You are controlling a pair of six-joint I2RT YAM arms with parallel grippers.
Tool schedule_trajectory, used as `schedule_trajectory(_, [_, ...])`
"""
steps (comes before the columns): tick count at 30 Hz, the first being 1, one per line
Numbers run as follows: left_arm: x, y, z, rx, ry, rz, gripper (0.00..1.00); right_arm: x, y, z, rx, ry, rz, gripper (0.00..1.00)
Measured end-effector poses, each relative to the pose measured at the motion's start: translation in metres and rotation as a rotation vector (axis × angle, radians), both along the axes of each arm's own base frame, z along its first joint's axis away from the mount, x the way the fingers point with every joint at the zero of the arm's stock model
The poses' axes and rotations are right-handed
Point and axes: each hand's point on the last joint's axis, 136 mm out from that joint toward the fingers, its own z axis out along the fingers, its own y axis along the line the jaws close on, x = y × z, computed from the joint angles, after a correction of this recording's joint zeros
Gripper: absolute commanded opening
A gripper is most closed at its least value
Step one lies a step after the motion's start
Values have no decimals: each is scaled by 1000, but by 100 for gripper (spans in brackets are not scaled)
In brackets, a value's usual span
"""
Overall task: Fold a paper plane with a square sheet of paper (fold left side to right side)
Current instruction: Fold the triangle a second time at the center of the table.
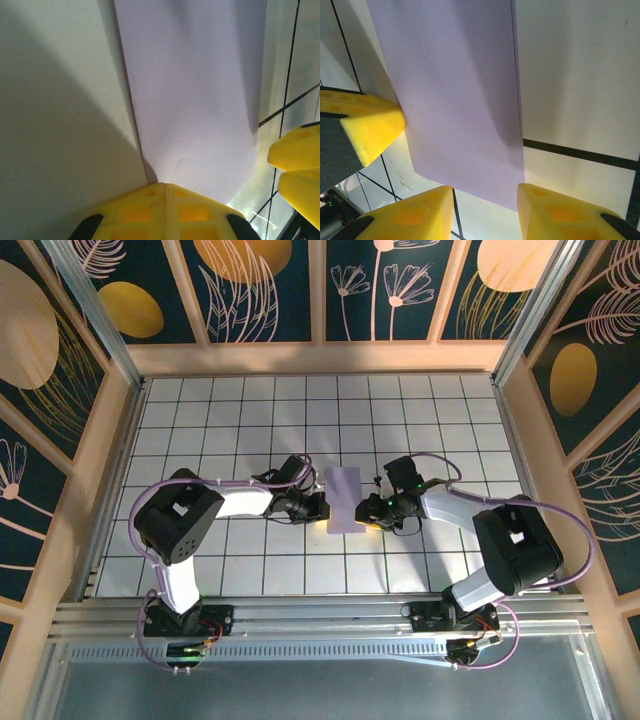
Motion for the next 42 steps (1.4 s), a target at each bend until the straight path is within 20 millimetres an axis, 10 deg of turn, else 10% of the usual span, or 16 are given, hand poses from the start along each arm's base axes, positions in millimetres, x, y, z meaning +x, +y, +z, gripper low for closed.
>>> schedule_trajectory(42, [1,1,-1,7,-4,4,3,-14,8,-9,13,56,18,40])
